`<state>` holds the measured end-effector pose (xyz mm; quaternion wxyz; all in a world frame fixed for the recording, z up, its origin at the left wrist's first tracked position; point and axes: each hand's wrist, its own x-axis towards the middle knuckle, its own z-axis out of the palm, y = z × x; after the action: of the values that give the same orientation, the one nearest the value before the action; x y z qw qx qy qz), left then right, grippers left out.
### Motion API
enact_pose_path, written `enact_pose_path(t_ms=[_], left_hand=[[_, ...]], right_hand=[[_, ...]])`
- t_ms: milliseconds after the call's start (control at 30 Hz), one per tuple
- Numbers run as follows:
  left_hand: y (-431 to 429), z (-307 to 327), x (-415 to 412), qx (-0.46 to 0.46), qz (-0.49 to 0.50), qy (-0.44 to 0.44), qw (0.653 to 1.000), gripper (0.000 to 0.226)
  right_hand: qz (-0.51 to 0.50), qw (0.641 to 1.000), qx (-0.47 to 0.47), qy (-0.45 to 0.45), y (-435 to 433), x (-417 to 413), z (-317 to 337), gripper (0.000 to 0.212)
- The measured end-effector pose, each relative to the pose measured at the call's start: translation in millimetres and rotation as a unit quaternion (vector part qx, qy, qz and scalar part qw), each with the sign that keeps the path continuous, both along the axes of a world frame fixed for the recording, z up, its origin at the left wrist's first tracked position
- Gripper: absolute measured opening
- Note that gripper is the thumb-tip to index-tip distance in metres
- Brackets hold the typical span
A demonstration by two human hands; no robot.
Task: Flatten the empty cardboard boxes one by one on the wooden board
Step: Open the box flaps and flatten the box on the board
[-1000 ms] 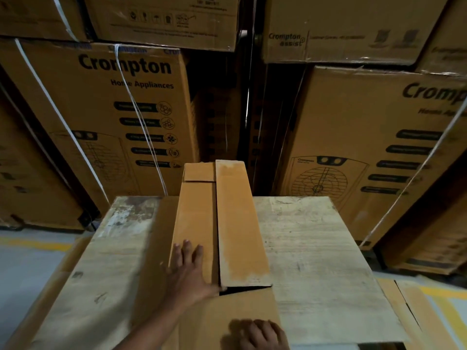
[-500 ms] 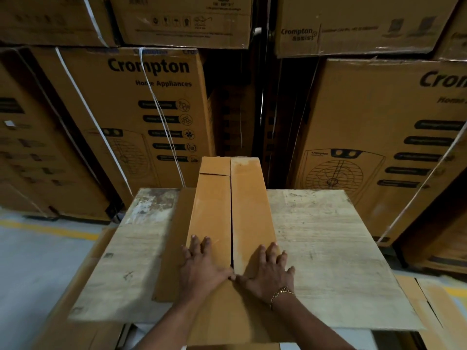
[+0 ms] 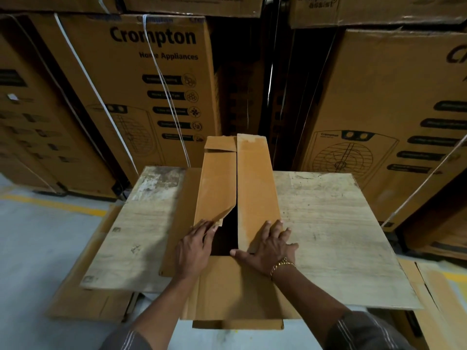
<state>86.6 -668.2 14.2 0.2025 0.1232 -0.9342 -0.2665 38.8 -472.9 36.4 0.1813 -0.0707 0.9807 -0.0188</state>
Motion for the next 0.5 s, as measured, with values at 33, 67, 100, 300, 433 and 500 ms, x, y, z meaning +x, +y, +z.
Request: enact_pose_path(t_ms=[33, 67, 100, 300, 433, 500], left_hand=[[1, 0, 1, 0.009, 0.008, -0.002, 1.000, 0.063], [1, 0, 1, 0.022, 0.024, -0.002, 0.999, 0.064], [-1, 0, 3, 0.041, 0.043, -0.006, 0.998, 0.067], [-8, 5, 11, 0.177, 0.108, -0.001, 0.978, 0.058], [-7, 13, 13, 0.333, 0.173, 0.018, 0.927, 0.056], [-13, 2, 16, 0.396, 0.230, 0.019, 0.889, 0.057]], right_hand=[[-0.002, 1.000, 0.001, -0.004, -4, -2, 0, 0.140], [0.000, 1.000, 0.001, 0.000, -7, -3, -1, 0.138], [0.003, 1.000, -0.001, 0.010, -8, -2, -2, 0.135], [0.000, 0.986, -0.125, 0.107, 15, -10, 0, 0.097], [-0.134, 0.932, -0.304, 0.142, 41, -19, 5, 0.065], [-0.154, 0.923, -0.335, 0.111, 56, -22, -3, 0.052]])
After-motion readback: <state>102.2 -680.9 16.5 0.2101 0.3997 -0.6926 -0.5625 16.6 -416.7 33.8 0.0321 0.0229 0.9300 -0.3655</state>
